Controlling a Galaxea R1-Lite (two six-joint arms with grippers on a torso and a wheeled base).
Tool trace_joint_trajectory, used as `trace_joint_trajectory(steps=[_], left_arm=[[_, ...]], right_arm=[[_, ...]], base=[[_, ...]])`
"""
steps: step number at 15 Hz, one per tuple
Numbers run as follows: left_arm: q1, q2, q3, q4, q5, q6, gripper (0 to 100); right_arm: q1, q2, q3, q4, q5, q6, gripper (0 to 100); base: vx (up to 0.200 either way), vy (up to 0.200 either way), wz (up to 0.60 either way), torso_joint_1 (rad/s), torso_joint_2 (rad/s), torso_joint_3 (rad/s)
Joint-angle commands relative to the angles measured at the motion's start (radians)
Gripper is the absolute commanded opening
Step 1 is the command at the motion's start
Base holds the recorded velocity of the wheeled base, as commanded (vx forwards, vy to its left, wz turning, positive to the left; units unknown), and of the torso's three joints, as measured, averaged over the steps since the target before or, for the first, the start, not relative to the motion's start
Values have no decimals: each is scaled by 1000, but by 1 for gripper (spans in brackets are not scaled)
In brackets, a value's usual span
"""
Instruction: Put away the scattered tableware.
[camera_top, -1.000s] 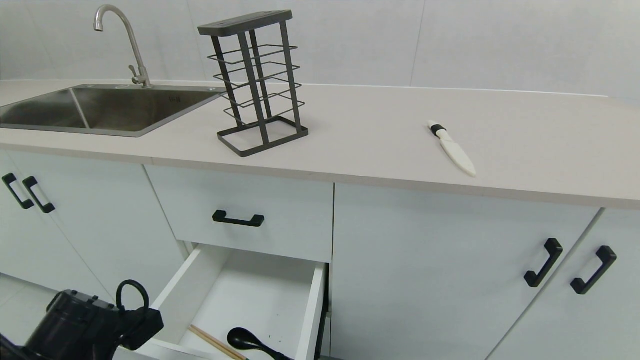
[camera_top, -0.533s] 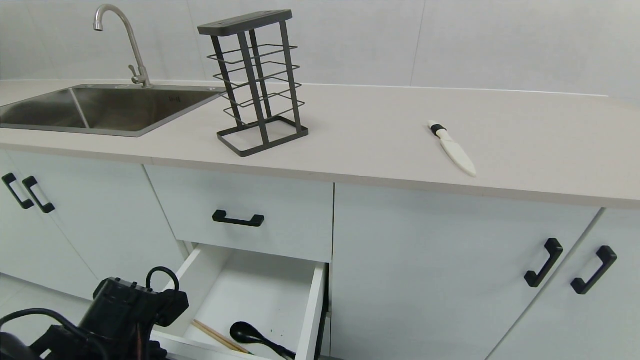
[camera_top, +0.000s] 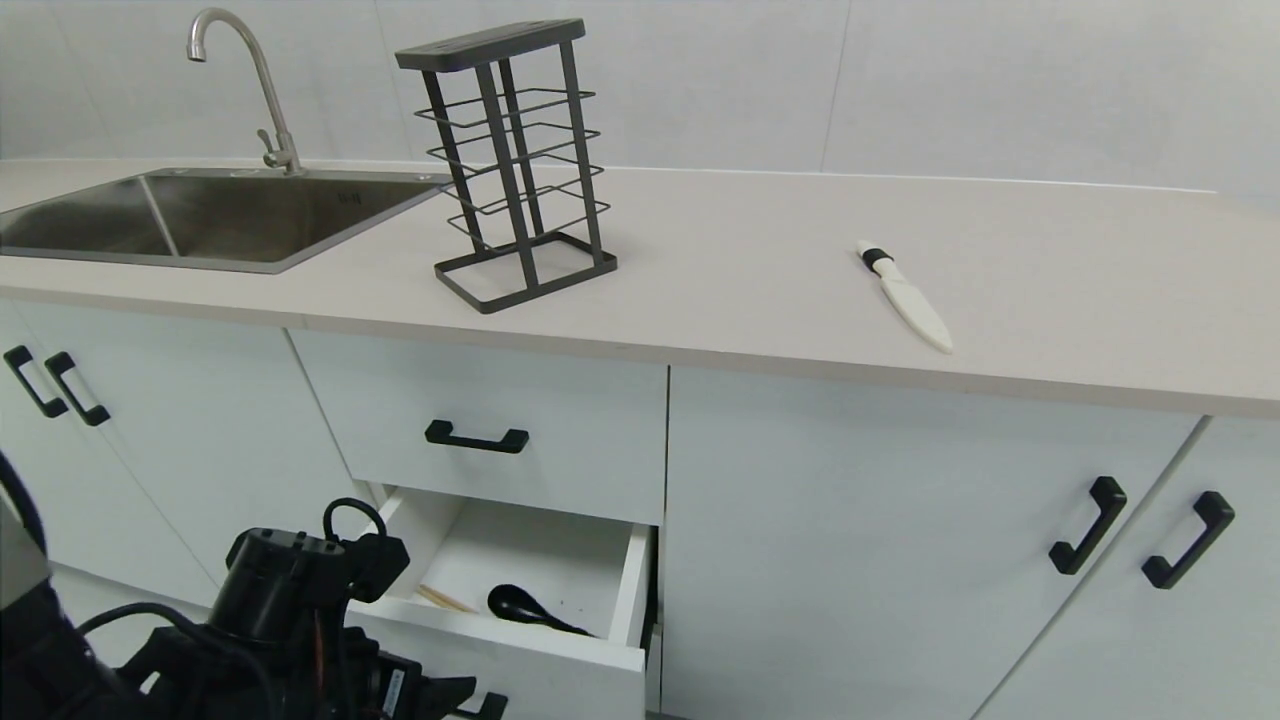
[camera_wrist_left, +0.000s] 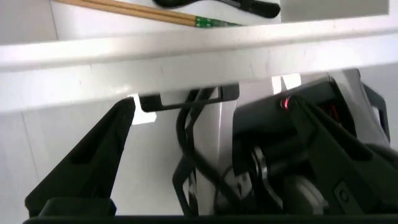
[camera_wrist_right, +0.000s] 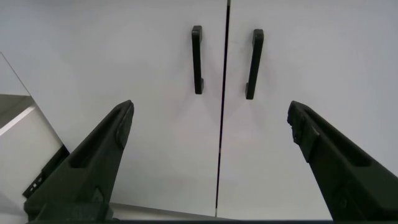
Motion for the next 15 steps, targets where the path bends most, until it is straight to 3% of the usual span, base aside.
trace_joint_trajectory(steps=[1,5,15], left_arm=[[-1,123,4,-108,10,-1,100],[-1,267,-4,-386,12,8,100],[11,352,-187,-423,6,8,100]], right_arm=[[0,1,0,0,-2,0,100],[0,1,0,0,0,0,100],[0,1,0,0,0,0,100]], base=[[0,0,0,0,0,0],[0,0,0,0,0,0],[0,0,0,0,0,0]])
